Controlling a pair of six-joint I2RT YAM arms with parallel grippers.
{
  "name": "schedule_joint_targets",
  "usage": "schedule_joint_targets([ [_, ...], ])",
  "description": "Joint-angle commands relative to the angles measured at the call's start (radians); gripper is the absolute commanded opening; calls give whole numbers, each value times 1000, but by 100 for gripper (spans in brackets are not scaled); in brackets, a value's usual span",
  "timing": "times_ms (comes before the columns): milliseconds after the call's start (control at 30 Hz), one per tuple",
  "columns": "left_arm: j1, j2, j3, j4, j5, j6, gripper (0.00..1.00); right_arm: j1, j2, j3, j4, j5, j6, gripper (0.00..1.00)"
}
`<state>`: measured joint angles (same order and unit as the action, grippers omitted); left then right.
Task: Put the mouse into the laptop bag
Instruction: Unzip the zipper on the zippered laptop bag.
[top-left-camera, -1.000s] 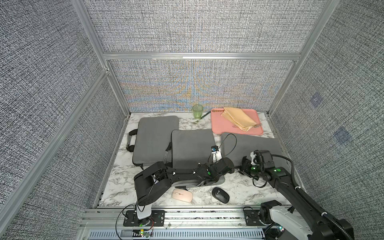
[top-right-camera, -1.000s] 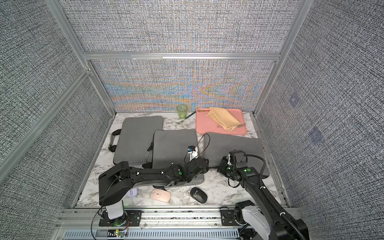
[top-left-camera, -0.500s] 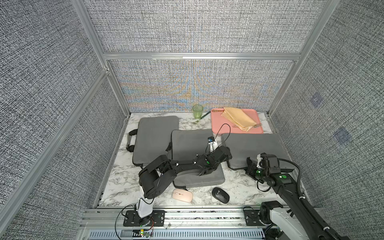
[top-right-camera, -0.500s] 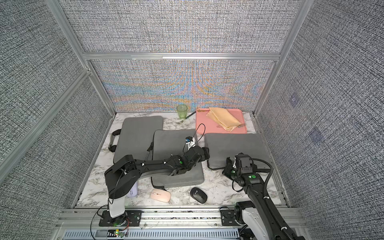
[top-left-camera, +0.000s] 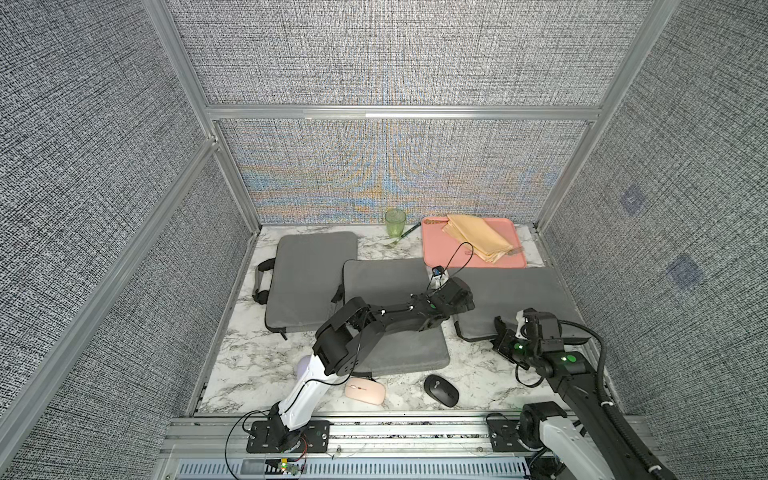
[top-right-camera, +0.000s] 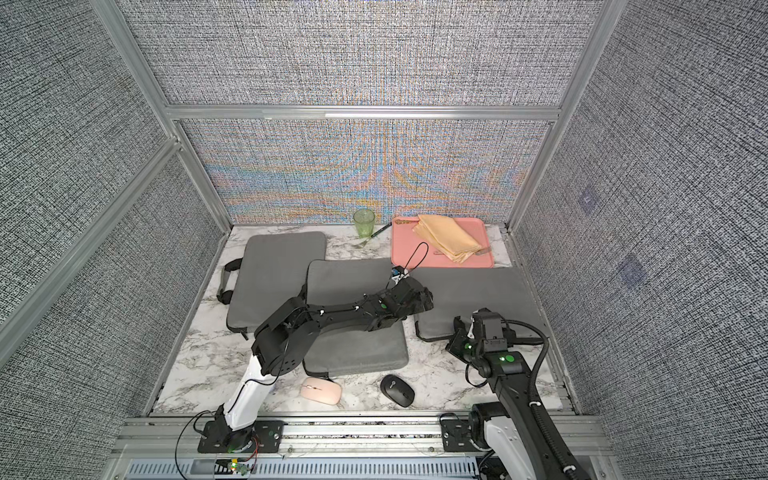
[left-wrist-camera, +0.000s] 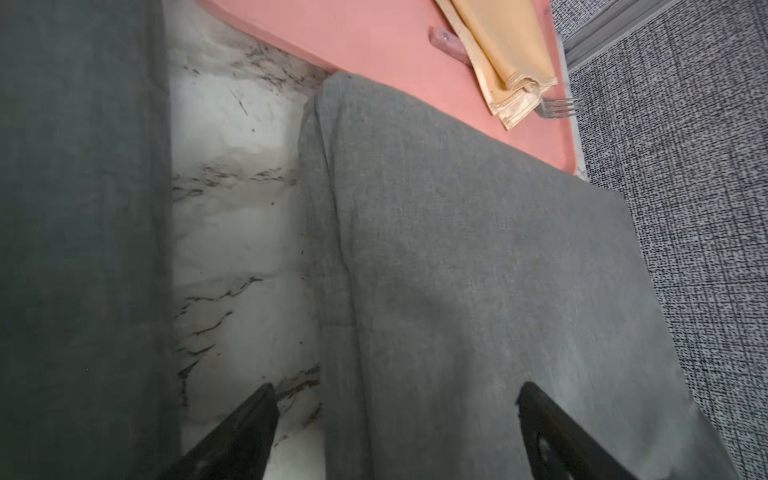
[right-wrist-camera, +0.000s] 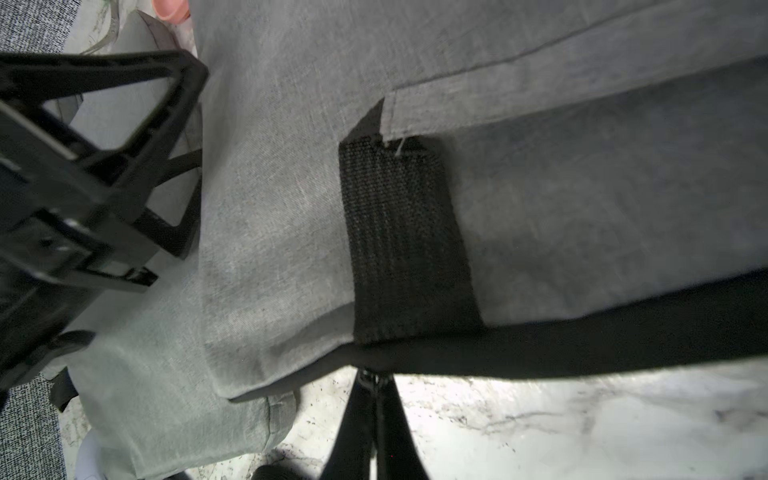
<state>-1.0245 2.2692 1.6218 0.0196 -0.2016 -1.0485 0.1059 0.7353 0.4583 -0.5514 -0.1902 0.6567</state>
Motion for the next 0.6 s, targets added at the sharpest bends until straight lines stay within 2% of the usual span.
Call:
schedule_joint_targets([
  [0,1,31,32,-27,34,-24,84,2,-20,4,-7,-35,-10,0],
  [33,1,38,40,-22,40,-29,79,2,-25,2,-5,-42,-11,0],
  [100,1,44,49,-18,54,-45,57,4,-25,-11,10,-73,-8,0],
  [167,0,40,48,-12,55,-54,28,11,-24,-25,24,-97,-3,0],
  [267,-2,16,30,-12,43,-64,0,50,-24,-36,48,-118,7,0],
  [567,-4,-25,1,3,8,-94,0,401,79,-22,190,8,121,0],
])
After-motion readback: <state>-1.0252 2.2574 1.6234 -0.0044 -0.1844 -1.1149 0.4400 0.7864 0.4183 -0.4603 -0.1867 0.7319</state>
